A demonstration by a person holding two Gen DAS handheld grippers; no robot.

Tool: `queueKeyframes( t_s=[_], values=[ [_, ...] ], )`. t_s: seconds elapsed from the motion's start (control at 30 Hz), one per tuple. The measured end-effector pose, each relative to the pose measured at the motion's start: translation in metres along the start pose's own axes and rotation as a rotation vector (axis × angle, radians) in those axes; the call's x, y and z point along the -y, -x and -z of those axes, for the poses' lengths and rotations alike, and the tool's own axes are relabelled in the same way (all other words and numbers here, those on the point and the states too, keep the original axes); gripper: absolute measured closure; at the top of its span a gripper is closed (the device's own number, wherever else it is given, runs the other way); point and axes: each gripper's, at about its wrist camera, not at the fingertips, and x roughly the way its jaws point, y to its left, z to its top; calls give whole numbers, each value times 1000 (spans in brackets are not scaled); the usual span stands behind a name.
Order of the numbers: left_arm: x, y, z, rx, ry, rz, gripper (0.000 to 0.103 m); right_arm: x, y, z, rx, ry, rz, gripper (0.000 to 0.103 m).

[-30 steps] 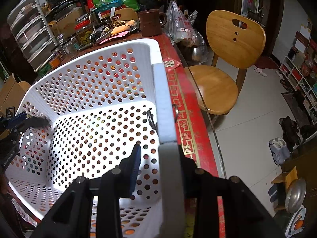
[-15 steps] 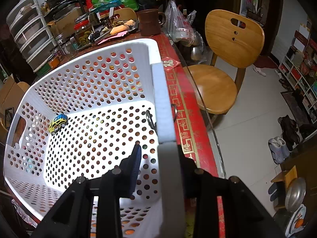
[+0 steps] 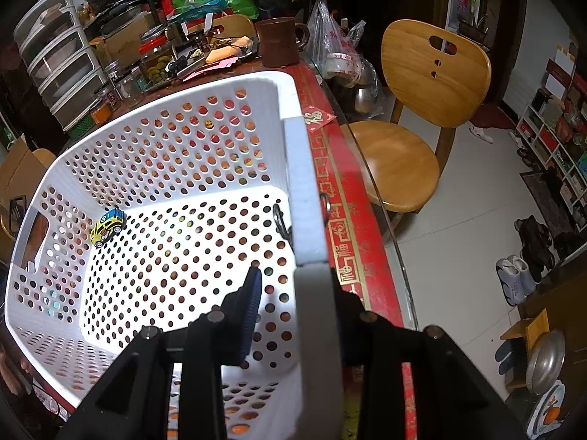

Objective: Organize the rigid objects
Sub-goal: 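Grasp the black-and-white charger with the left tool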

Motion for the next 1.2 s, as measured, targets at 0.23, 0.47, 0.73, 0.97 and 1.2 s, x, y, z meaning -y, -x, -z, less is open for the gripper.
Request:
queueKeyframes(
  t_s=[0.23,0.47,0.73,0.97,1.2],
  values=[
    [12,-23,3,-42,-41,-1,35,0,0,1,0,3,-3,71],
    [17,-22,3,-33,-36,-41,55,2,0,3,19,-2,-32,71],
    [22,8,-6,32,-80,-114,55,11,1,4,55,-48,-136,71],
    [52,44,-21,88,-161,-133,55,14,1,3,56,-69,-164,69],
    [109,95,-48,177,-279,-113,55,17,0,1,63,-85,-178,69]
  ],
)
